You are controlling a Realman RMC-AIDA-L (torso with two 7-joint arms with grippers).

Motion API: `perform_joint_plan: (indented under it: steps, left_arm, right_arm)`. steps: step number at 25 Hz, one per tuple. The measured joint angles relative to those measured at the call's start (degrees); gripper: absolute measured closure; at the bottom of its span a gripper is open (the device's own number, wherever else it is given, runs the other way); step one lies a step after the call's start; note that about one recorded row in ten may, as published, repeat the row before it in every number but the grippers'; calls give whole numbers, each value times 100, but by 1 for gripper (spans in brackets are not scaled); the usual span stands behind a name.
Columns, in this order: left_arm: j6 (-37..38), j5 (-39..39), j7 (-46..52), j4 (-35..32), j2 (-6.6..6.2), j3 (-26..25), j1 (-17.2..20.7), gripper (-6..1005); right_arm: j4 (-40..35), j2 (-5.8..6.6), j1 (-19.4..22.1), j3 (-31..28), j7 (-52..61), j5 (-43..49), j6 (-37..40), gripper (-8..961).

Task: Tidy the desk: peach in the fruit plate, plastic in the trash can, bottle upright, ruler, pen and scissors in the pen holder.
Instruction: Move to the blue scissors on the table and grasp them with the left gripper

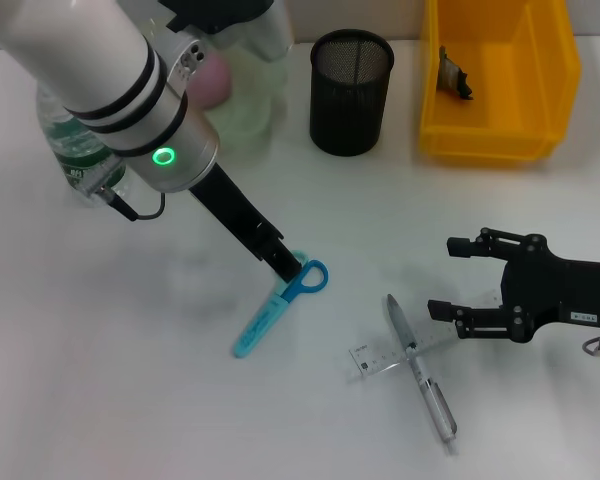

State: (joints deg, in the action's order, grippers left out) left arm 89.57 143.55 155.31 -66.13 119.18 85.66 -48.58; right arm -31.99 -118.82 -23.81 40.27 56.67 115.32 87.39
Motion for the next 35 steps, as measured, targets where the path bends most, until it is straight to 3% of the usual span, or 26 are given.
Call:
perform_joint_plan:
  steps: [11,18,35]
  left_arm:
    - [17,-37,181,446,0,37,-264,230]
    - [-422,-210,218,781,0,606,-325,243]
    - [-850,-512,213,1447,0,977,-544,274]
  right_arm:
    - [-10,-10,-22,-20,-50,-17,-29,124]
    - [-9,-9,-43,-47,-111,-39,-30,124]
    - [2,-9,-71,-54,-177,-46,-30,123]
